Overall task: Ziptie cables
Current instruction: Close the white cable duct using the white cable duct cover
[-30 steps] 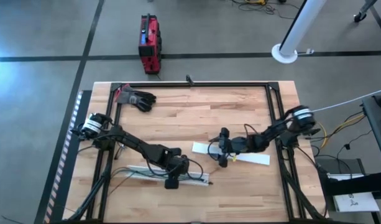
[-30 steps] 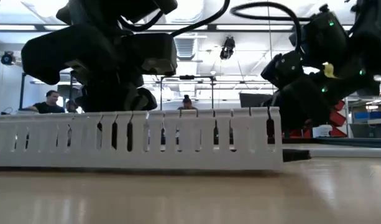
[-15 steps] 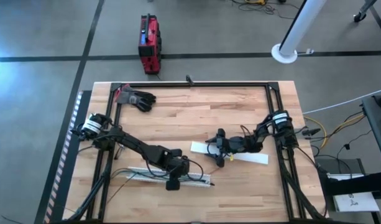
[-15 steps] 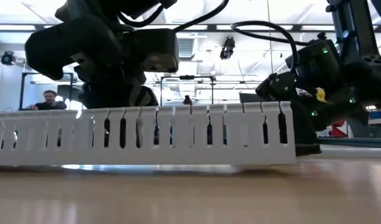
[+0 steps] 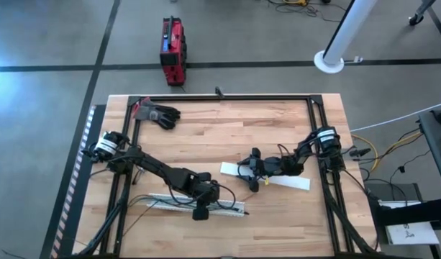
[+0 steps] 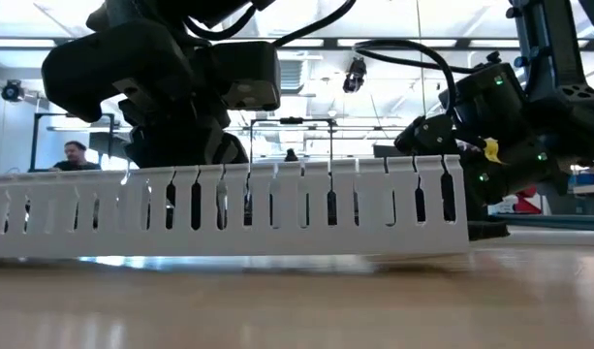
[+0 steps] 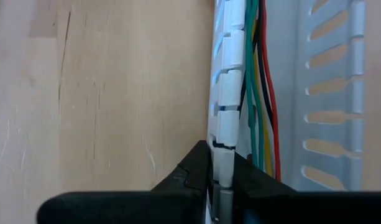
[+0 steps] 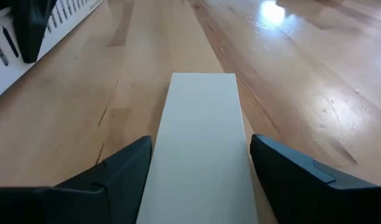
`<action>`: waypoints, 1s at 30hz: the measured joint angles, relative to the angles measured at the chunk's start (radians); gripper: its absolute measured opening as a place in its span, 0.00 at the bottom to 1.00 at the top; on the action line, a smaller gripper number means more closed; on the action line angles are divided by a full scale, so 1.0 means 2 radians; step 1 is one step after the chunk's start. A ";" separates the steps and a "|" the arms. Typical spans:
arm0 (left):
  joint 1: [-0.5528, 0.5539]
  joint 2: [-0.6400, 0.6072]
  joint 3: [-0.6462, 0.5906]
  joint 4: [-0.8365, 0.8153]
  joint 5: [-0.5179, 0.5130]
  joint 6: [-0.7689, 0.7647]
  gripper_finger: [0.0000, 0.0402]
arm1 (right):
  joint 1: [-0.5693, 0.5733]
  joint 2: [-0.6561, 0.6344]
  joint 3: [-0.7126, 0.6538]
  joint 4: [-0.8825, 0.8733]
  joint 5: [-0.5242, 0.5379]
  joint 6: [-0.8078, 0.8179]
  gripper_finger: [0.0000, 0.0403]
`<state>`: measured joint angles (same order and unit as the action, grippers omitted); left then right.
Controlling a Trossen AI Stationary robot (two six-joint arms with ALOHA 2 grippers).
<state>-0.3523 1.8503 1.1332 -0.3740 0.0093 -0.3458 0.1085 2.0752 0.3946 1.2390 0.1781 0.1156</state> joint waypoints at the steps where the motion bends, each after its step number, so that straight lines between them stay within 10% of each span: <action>1: 0.000 0.000 0.000 0.000 0.000 0.000 0.02 | 0.000 -0.002 0.000 -0.003 -0.001 0.006 0.65; 14: 0.000 -0.001 0.001 0.023 -0.001 -0.006 0.02 | 0.001 -0.016 0.002 -0.035 -0.011 -0.002 0.78; 30: 0.001 -0.001 0.001 0.024 -0.056 -0.020 0.02 | 0.000 -0.021 0.010 -0.069 -0.005 -0.001 0.63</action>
<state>-0.3508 1.8481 1.1343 -0.3252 -0.1022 -0.3862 0.1089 2.0339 0.4156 1.1014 0.1677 0.1127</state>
